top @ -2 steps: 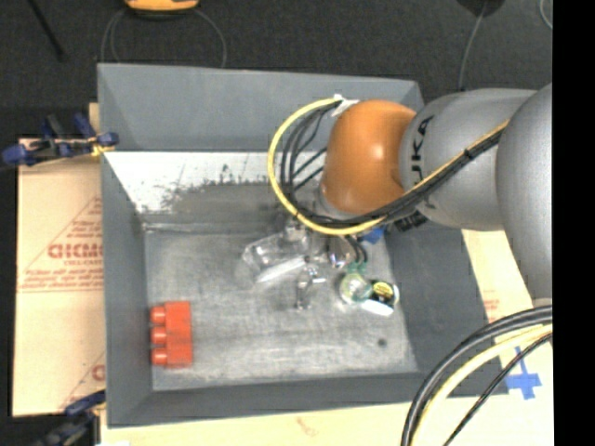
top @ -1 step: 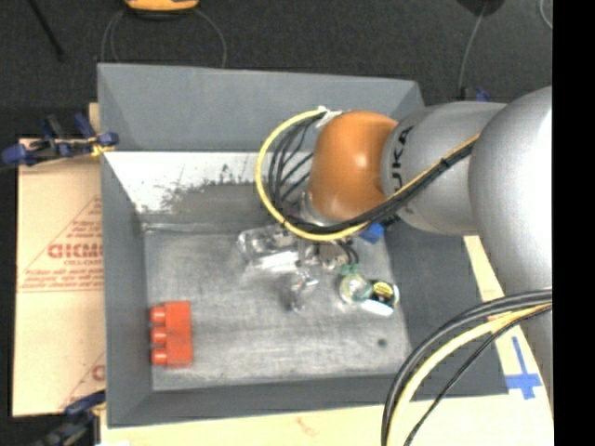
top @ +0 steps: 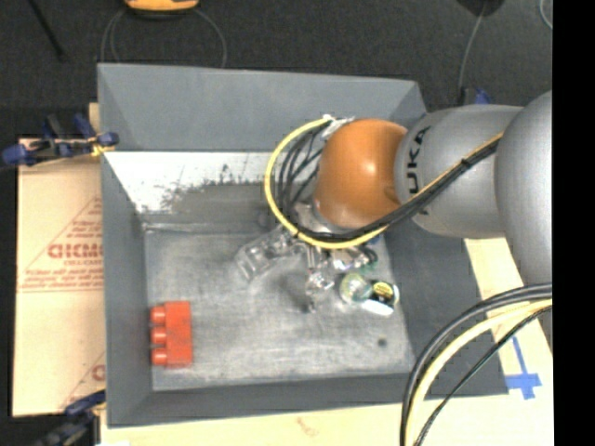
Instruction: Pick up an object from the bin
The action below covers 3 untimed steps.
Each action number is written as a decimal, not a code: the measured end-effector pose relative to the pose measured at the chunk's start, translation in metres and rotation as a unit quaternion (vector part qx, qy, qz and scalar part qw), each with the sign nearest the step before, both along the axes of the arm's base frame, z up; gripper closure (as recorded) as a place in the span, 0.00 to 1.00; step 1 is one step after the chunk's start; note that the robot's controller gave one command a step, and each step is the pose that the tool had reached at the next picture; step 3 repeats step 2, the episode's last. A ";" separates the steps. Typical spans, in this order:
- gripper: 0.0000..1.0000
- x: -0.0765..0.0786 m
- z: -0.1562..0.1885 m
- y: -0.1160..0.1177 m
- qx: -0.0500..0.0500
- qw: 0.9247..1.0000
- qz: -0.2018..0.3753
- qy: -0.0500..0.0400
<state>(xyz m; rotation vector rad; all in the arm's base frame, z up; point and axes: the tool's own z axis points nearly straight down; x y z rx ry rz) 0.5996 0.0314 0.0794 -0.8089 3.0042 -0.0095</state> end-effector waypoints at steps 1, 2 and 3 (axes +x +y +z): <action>1.00 0.001 0.002 0.002 0.002 1.000 -0.001 -0.002; 1.00 0.003 0.046 0.001 -0.001 1.000 -0.004 0.012; 1.00 0.003 0.046 0.001 -0.001 1.000 -0.004 0.012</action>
Offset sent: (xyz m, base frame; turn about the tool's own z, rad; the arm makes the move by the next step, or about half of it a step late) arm 0.0000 0.0000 0.0000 0.0000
